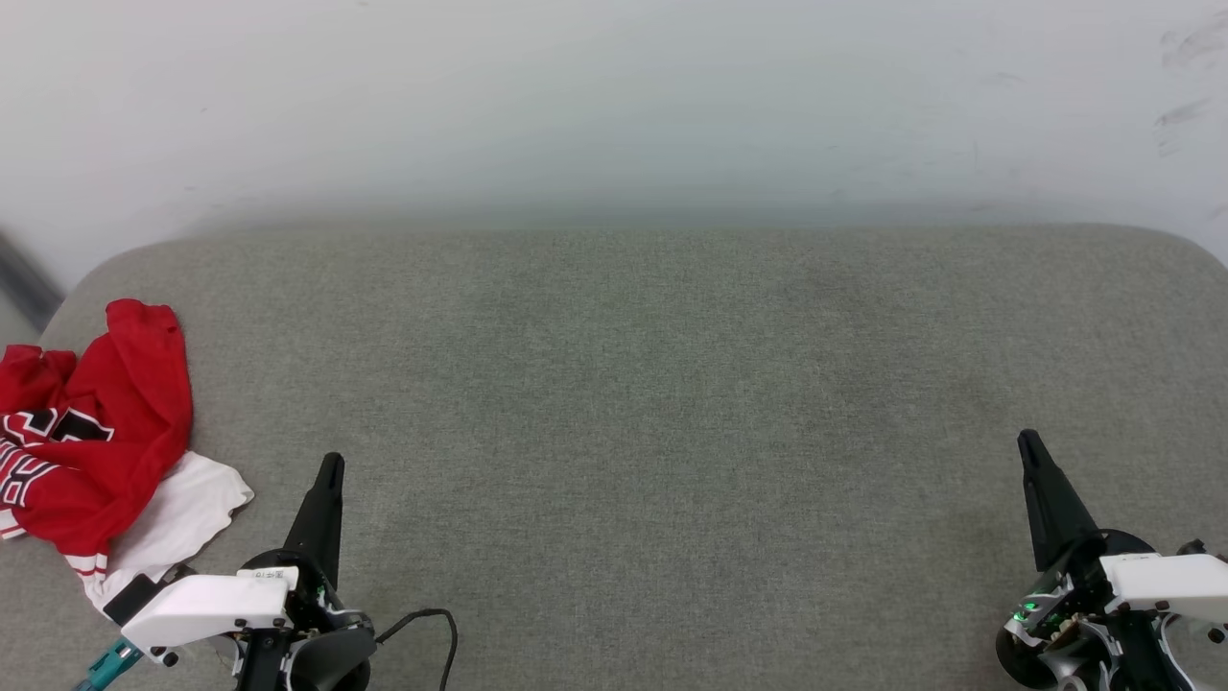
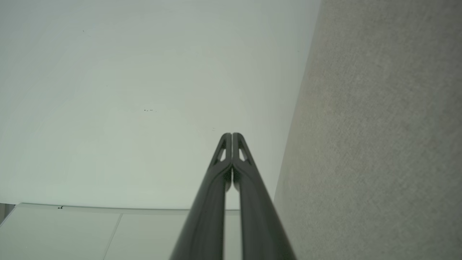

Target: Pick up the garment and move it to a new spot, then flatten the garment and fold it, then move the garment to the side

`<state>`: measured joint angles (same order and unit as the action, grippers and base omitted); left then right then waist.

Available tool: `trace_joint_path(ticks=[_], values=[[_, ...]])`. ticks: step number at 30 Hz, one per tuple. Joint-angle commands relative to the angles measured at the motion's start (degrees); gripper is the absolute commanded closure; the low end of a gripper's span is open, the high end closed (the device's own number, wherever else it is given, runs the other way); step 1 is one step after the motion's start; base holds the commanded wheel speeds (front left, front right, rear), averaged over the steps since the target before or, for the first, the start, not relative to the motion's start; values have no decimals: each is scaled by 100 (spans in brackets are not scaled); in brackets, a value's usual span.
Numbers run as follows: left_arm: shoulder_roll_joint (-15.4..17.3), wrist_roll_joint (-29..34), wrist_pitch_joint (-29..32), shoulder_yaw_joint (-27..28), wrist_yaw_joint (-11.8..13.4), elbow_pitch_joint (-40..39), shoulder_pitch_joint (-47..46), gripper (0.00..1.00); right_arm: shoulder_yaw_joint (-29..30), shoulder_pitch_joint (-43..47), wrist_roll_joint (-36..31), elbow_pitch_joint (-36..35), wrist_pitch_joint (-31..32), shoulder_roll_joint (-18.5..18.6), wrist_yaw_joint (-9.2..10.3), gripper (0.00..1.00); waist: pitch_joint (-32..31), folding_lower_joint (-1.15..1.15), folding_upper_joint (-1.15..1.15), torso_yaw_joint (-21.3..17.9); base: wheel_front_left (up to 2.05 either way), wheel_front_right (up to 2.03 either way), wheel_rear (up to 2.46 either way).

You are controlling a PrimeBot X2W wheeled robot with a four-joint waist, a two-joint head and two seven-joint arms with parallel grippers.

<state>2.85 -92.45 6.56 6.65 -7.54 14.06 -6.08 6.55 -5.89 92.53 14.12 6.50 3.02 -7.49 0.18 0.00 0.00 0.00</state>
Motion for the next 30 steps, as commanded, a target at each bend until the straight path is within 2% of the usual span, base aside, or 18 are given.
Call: trace_joint_path(ticks=[1, 26, 27, 30], values=[[-15, 11, 15, 12, -18, 3, -33, 100, 5, -74, -34, 8, 4, -21, 0, 100, 0, 0, 0, 0, 0, 0, 0], [-15, 9, 13, 10, -18, 3, -33, 100, 5, -75, -34, 8, 5, -21, 0, 100, 0, 0, 0, 0, 0, 0, 0], [-15, 9, 13, 10, -18, 3, -33, 0, 5, -75, -34, 8, 5, -22, 0, 0, 0, 0, 0, 0, 0, 0, 0], [-3, 1, -23, -46, 3, 33, 27, 0, -22, 49, -6, 19, -23, -1, 0, 0, 0, 0, 0, -1, 0, 0, 0]])
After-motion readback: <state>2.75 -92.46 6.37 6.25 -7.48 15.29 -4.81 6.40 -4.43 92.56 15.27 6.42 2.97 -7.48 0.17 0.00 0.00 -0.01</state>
